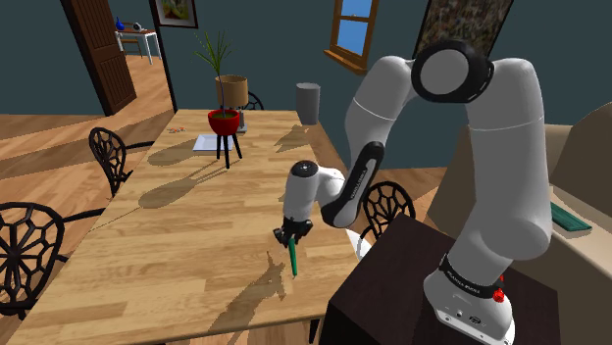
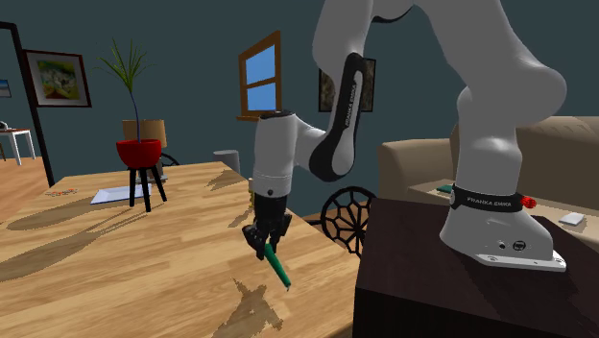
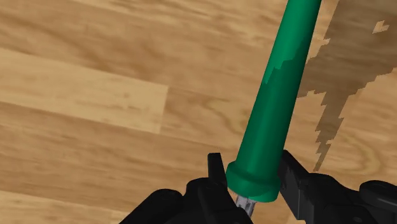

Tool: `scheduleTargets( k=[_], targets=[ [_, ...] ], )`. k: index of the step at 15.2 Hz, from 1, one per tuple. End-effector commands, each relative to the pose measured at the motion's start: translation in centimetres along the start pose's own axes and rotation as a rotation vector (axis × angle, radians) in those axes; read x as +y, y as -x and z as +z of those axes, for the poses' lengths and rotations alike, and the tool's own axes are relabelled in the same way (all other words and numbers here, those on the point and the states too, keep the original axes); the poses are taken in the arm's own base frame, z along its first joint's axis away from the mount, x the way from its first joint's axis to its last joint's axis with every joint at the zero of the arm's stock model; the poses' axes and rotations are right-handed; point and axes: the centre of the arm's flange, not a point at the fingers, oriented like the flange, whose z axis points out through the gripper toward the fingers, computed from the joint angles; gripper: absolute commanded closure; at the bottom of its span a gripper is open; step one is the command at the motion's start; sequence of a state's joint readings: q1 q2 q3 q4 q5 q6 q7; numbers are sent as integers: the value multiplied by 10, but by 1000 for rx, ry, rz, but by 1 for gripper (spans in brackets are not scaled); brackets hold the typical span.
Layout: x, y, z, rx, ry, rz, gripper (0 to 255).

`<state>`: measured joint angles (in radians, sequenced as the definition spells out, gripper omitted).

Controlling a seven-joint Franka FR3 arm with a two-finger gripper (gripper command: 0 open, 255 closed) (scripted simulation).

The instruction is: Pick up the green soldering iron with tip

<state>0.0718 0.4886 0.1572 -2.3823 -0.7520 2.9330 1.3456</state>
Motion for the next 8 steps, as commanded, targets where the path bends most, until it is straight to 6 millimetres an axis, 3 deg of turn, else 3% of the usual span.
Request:
scheduleTargets(
  k=[1,6,8],
  targets=[
    [1,-2,-10,0,0,0,255],
    [1,-6,-36,0,0,0,255],
    [1,-6,-37,0,0,0,255]
  ],
)
